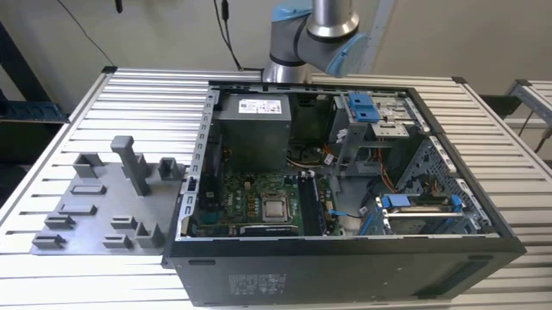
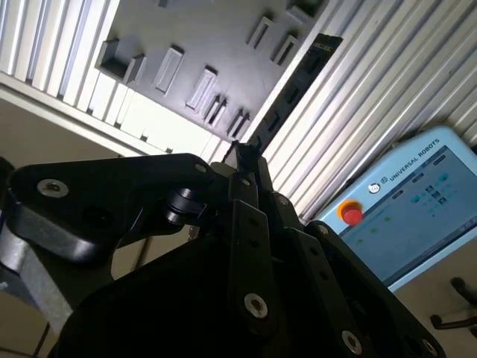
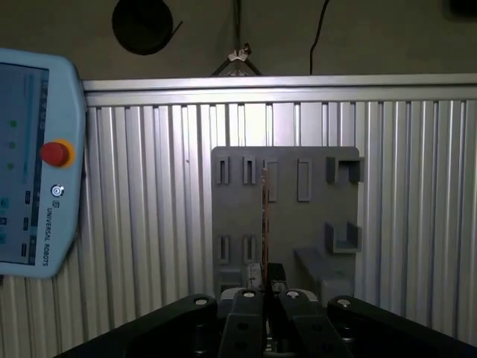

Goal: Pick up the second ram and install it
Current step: 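Pick up the second ram and move it above second insertion slot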

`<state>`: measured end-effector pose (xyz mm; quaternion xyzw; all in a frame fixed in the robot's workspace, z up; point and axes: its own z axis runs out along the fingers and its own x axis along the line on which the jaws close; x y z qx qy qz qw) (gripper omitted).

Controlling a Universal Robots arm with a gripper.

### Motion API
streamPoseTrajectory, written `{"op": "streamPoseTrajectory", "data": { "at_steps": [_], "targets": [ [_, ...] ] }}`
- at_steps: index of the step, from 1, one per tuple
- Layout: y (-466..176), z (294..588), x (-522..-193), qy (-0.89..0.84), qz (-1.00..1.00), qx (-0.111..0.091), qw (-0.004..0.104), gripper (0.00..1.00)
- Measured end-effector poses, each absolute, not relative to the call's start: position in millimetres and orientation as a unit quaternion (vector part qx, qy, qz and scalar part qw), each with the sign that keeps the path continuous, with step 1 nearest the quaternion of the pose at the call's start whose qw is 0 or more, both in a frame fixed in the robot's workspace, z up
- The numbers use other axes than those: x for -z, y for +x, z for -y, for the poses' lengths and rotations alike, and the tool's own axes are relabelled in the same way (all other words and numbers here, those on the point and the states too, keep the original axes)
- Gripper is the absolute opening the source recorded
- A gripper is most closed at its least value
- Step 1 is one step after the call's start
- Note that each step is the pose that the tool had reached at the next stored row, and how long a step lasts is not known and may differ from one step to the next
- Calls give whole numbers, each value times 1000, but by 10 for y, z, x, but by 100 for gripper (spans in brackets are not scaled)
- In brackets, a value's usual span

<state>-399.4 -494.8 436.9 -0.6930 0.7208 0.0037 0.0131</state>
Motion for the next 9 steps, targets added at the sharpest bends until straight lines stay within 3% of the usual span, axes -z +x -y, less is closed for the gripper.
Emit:
{"op": "streamPoseTrajectory", "data": {
  "at_steps": [9],
  "targets": [
    [-3817, 4949, -4370, -693, -721, -4, 13, 14]
  ]
}}
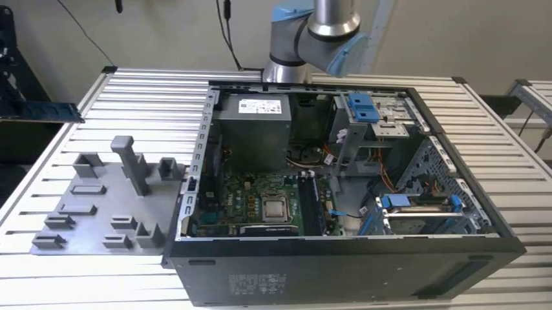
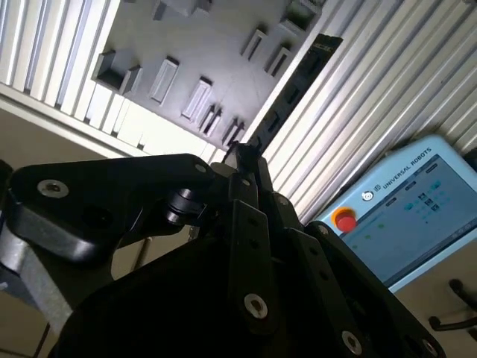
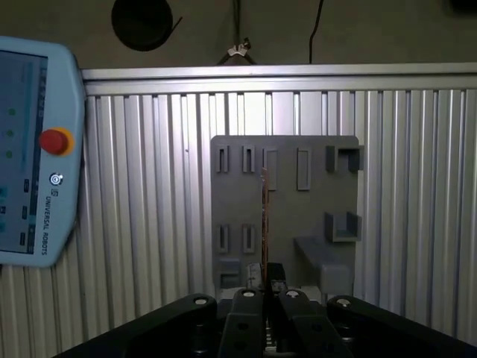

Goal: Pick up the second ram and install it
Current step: 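Pick up the second ram and move it above second insertion slot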

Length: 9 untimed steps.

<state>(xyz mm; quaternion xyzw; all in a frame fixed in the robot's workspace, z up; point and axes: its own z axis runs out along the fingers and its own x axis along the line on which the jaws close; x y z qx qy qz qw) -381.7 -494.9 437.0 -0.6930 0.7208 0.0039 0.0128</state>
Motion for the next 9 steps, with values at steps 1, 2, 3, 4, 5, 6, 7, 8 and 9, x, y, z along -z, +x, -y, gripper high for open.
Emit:
{"op": "streamPoseTrajectory", "data": {
  "at_steps": [1, 2, 3, 4, 5, 6, 7, 8, 9],
  "targets": [
    [-3801, 4949, -4370, -693, -721, -4, 13, 14],
    [-3791, 4949, -4370, -693, -721, -4, 13, 14],
    [-3783, 4949, -4370, -693, -721, -4, 13, 14],
    [-3774, 4949, -4370, -693, -721, -4, 13, 14],
    [-3766, 4949, -4370, -693, -721, -4, 13, 14],
    [-3759, 4949, -4369, -693, -721, -4, 13, 14],
    [-3749, 4949, -4370, -693, -721, -4, 13, 14],
    [-3736, 4949, -4370, -693, -721, -4, 13, 14],
    [-3719, 4948, -4370, -693, -721, -4, 13, 14]
  ]
}}
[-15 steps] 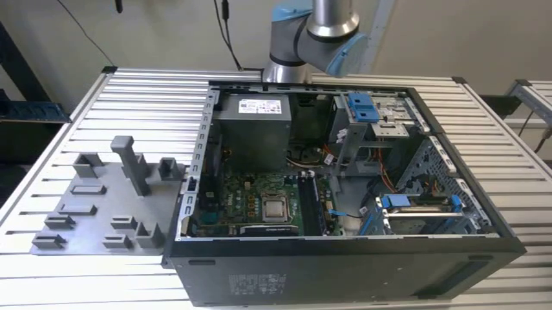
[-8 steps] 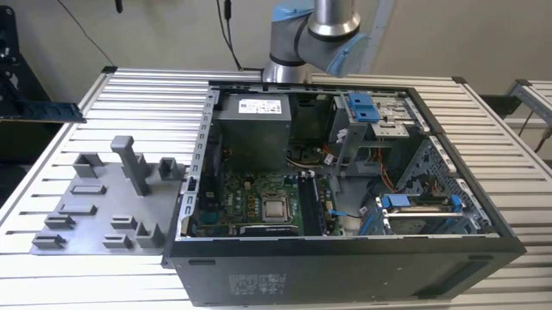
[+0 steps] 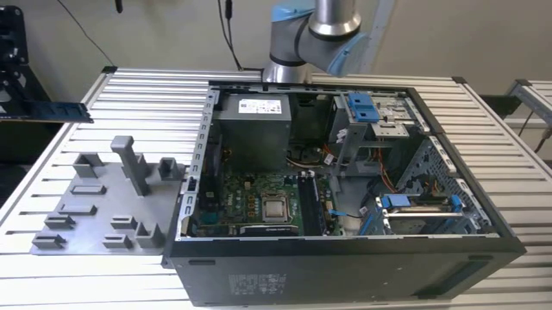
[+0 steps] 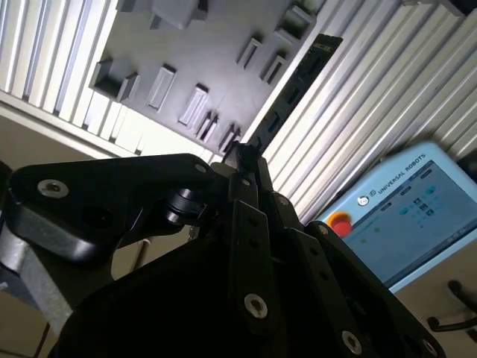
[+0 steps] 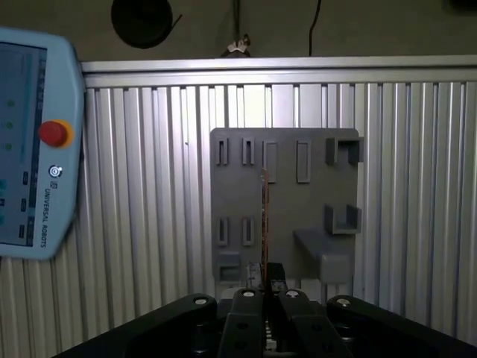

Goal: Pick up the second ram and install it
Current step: 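Pick up the second ram and move it above second insertion slot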

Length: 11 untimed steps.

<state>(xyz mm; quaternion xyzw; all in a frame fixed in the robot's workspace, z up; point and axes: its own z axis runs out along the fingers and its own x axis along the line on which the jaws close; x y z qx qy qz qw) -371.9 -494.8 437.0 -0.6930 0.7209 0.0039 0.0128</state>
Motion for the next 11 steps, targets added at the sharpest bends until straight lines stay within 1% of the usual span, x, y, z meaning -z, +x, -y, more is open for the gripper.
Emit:
{"op": "streamPoseTrajectory", "data": {
  "at_steps": [11],
  "targets": [
    [-3560, 4949, -4370, -693, -721, -4, 13, 14]
  ]
}}
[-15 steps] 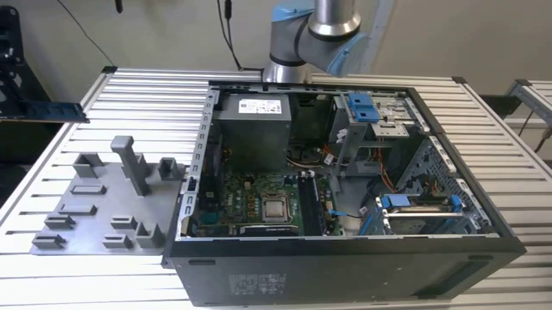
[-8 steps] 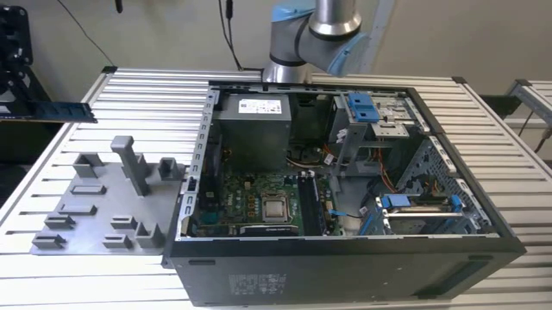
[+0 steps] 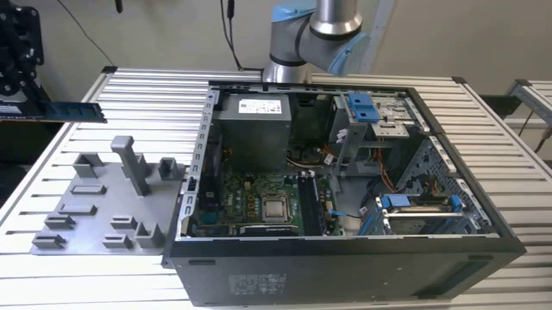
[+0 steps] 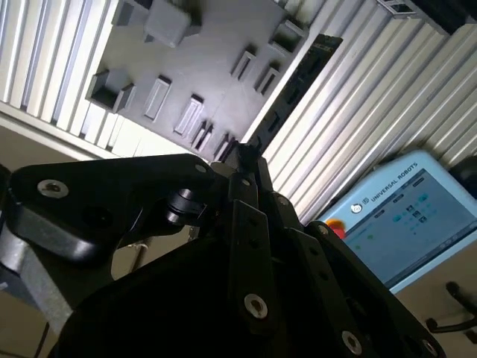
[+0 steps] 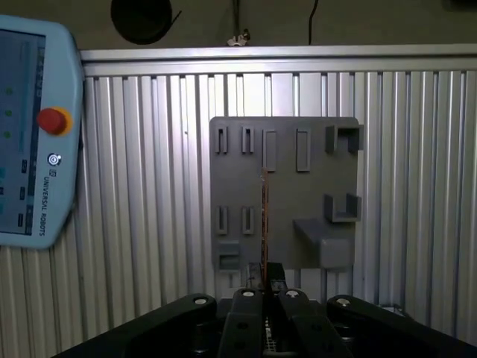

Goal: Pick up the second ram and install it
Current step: 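Pick up the second ram and move it above second insertion slot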

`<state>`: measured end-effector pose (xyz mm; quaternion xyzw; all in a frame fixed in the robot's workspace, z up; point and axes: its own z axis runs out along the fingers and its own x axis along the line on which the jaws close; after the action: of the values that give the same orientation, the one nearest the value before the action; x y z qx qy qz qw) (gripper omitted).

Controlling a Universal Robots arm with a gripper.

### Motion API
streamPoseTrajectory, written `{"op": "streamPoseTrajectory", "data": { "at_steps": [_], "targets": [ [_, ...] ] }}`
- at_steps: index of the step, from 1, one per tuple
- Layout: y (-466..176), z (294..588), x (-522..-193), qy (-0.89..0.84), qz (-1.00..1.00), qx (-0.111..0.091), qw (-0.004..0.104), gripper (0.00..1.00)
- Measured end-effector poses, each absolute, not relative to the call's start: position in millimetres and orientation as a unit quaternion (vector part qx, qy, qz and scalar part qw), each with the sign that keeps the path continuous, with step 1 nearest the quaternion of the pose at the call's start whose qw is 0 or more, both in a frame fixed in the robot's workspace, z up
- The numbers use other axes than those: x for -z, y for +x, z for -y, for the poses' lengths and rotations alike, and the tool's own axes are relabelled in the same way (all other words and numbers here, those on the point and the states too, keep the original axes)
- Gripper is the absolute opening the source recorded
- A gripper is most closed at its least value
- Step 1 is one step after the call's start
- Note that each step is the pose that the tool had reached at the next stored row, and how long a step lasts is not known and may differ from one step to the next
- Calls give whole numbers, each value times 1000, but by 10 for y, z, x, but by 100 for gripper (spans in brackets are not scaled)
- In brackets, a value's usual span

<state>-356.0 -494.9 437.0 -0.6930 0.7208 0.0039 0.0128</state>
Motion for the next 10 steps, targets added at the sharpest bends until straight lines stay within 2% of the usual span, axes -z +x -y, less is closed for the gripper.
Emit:
{"op": "streamPoseTrajectory", "data": {
  "at_steps": [10],
  "targets": [
    [-3368, 4948, -4370, -693, -721, -4, 13, 14]
  ]
}}
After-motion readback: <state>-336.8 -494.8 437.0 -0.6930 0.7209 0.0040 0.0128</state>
